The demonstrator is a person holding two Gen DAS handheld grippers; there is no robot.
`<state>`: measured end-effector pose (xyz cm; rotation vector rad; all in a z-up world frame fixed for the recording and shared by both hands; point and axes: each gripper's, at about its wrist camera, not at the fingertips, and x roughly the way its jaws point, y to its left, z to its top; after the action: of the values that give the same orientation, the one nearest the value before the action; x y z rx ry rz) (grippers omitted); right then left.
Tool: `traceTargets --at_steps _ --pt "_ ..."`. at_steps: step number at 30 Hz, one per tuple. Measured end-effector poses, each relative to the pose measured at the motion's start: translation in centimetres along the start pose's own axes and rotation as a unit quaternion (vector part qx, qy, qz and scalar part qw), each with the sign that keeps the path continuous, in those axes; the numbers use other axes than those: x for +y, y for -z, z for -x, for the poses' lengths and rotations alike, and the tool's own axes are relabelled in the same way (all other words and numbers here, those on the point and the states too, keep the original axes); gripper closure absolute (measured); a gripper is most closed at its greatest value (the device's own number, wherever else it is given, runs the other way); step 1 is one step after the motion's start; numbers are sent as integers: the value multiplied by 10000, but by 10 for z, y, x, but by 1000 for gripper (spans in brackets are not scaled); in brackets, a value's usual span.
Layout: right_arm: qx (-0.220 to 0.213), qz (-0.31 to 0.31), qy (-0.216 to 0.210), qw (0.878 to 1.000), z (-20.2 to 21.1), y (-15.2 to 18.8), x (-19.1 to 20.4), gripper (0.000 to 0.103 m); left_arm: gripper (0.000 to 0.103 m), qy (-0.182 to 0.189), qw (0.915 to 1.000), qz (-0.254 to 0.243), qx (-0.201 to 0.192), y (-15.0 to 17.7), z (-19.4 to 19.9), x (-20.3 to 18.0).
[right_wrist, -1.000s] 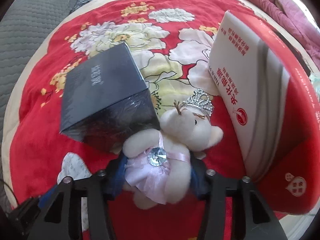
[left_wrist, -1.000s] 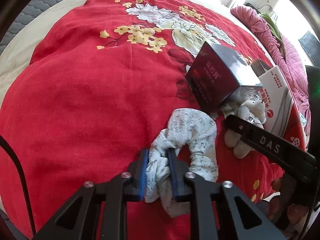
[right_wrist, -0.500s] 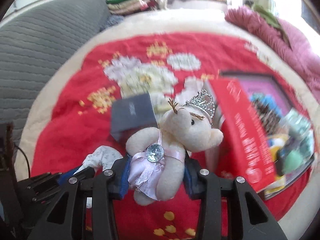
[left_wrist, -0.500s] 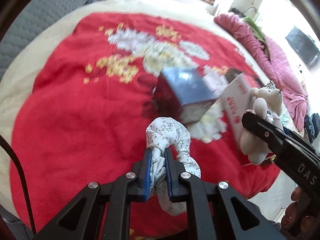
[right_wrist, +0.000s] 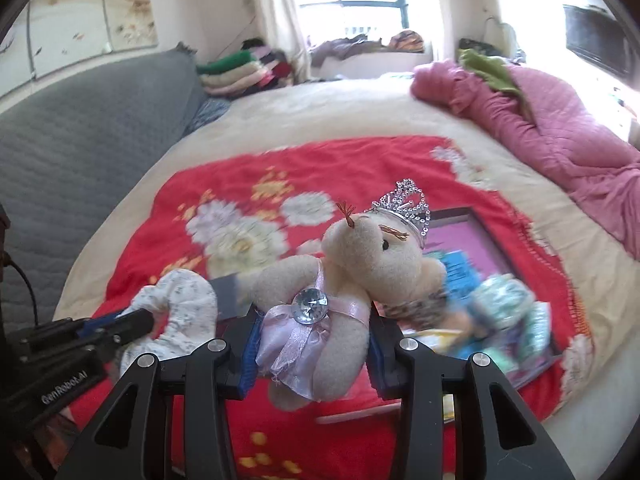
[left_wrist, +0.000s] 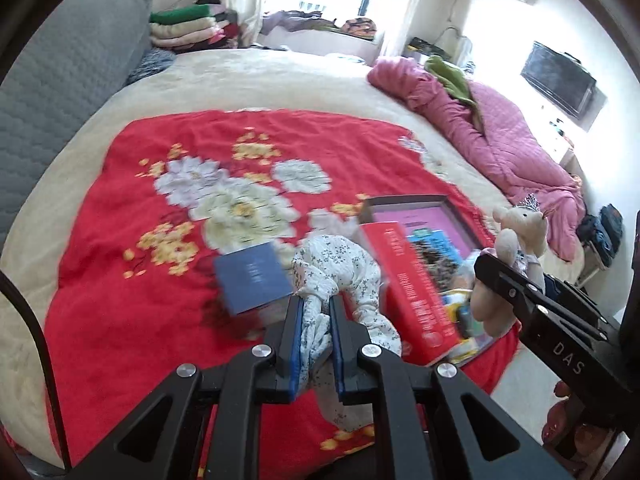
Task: Organize soft objects
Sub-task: 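Carry the scrunchie with the left tool while the right tool carries the bear to the tray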
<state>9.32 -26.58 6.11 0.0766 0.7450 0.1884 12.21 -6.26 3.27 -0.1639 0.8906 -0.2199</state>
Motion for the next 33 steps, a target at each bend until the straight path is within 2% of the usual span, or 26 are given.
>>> traceTargets --at_steps 6,14,22,33 --pt "-236 -165 310 9991 24 -5 -52 60 90 81 9994 -335 2 -9 -7 -45" --pt "-384 -407 542 9970 41 -2 -102 60 90 157 9975 -688 14 -15 -20 -90" --pt "-363 -438 587 9967 40 4 -123 60 90 256 9939 -1070 60 -22 -36 -133" --pt "-161 -308 550 9979 21 14 -133 59 90 318 9915 -1221 329 -28 -74 -159"
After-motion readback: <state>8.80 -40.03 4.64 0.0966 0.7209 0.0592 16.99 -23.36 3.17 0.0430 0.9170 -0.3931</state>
